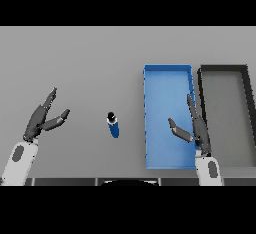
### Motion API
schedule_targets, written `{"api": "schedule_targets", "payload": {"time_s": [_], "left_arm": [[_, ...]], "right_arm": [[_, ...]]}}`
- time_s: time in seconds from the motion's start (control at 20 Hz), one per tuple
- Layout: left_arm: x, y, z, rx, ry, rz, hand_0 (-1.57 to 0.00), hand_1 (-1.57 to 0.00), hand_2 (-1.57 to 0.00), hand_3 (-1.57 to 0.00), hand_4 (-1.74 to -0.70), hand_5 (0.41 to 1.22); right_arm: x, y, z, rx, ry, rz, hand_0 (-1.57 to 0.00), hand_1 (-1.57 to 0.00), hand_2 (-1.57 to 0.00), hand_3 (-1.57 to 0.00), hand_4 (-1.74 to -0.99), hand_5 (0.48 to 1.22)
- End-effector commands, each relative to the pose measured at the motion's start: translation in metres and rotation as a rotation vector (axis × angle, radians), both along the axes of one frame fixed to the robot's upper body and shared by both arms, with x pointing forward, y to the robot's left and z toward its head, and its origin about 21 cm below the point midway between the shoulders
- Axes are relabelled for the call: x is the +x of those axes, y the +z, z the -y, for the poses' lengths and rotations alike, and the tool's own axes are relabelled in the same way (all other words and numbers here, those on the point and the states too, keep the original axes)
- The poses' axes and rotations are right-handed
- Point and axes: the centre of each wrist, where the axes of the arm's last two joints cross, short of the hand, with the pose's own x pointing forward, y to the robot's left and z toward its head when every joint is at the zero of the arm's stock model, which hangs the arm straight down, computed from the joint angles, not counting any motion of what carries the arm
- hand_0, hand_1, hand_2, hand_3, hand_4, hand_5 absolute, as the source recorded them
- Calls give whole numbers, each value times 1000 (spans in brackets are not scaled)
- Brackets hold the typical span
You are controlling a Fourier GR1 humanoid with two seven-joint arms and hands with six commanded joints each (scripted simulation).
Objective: Pick up the blue pipe and place it into the blue bin.
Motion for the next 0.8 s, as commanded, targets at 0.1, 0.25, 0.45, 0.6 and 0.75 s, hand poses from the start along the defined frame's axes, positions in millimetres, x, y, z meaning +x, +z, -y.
{"api": "schedule_targets", "payload": {"time_s": [0.1, 0.25, 0.45, 0.6, 0.75], "left_arm": [[-12, 6, 1, -10, -116, -3, 1, 1, 1, 1, -989, 573], [-21, 6, 17, 16, -236, -63, 1, 1, 1, 1, -1048, 535], [-30, -1, 50, 25, -347, -141, 1, 1, 1, 1, -1126, 485], [-34, -7, 72, 37, -409, -157, 1, 1, 1, 1, -1138, 455], [-36, -17, 94, 11, -433, -169, 1, 1, 1, 1, -1146, 451]], "right_arm": [[5, 1, 1, -19, -8, -12, 1, 1, 1, 1, -1181, 619], [6, -2, 3, -11, -6, -16, 1, 1, 1, 1, -1176, 615], [2, 0, 0, -11, 5, -9, 1, 1, 1, 1, -1174, 618], [2, 1, 0, -2, -3, -22, 1, 1, 1, 1, -1195, 617], [2, 0, 1, 6, 2, -16, 1, 1, 1, 1, -1213, 625]]}}
